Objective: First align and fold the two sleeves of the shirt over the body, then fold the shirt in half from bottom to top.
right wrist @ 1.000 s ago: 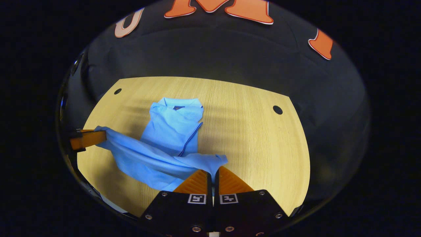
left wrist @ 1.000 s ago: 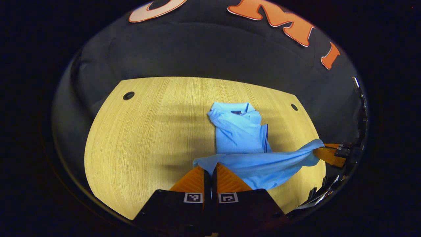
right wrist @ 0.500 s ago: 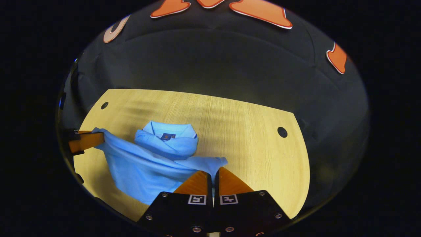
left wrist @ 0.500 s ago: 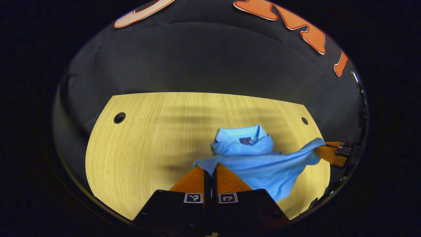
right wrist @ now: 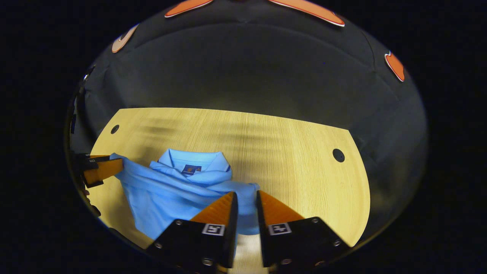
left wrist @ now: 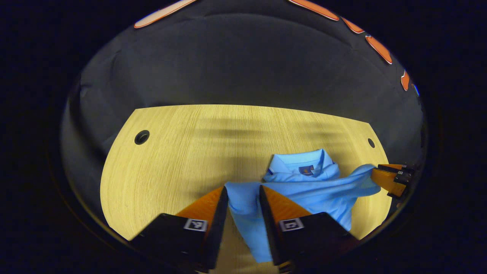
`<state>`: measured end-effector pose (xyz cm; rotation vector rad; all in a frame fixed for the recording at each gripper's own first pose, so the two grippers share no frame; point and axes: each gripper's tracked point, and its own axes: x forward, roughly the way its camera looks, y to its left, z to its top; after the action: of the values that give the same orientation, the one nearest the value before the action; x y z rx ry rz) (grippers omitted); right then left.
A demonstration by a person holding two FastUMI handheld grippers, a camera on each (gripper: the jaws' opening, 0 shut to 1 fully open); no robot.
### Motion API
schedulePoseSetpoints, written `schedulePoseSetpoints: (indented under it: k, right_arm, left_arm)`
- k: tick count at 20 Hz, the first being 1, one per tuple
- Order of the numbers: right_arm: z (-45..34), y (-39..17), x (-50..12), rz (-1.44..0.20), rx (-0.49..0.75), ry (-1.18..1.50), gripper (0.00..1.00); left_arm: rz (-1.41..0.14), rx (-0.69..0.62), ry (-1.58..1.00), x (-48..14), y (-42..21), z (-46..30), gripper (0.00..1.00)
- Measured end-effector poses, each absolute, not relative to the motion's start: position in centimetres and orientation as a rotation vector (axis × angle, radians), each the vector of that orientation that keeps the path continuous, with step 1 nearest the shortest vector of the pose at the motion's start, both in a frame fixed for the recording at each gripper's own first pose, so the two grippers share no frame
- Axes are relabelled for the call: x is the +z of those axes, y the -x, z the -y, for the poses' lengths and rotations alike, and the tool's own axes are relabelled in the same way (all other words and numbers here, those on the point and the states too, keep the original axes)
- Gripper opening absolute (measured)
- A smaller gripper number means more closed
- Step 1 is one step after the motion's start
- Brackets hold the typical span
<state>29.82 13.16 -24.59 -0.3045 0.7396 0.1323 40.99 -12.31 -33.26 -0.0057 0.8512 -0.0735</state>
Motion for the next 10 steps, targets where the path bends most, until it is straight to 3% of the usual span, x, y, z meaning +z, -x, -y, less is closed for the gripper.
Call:
schedulePoseSetpoints:
  k: [2, 3, 4, 6, 10]
  right_arm:
    - [-13.1, -29.5, -24.2, -0.745, 0.144, 0.294, 0.58]
    - [-13.0, -29.2, -24.0, -0.745, 0.149, 0.290, 0.63]
    - [-12.7, -28.9, -23.4, -0.744, 0.144, 0.285, 0.78]
    - [-12.3, -28.0, -22.3, -0.735, 0.132, 0.273, 0.98]
    - [-11.7, -25.7, -18.4, -0.658, 0.123, 0.253, 0.99]
  left_arm:
    - [-0.812, -0.048, -0.025, -31.9, -41.1, 11.5, 0.84]
    - [-0.789, -0.044, -0.036, -31.1, -41.3, 11.3, 1.00]
    - [-0.766, -0.048, -0.044, -30.4, -41.3, 11.4, 1.00]
    - [-0.725, -0.050, -0.055, -28.8, -41.1, 11.6, 1.00]
    - [-0.623, -0.054, -0.077, -24.3, -39.5, 11.8, 1.00]
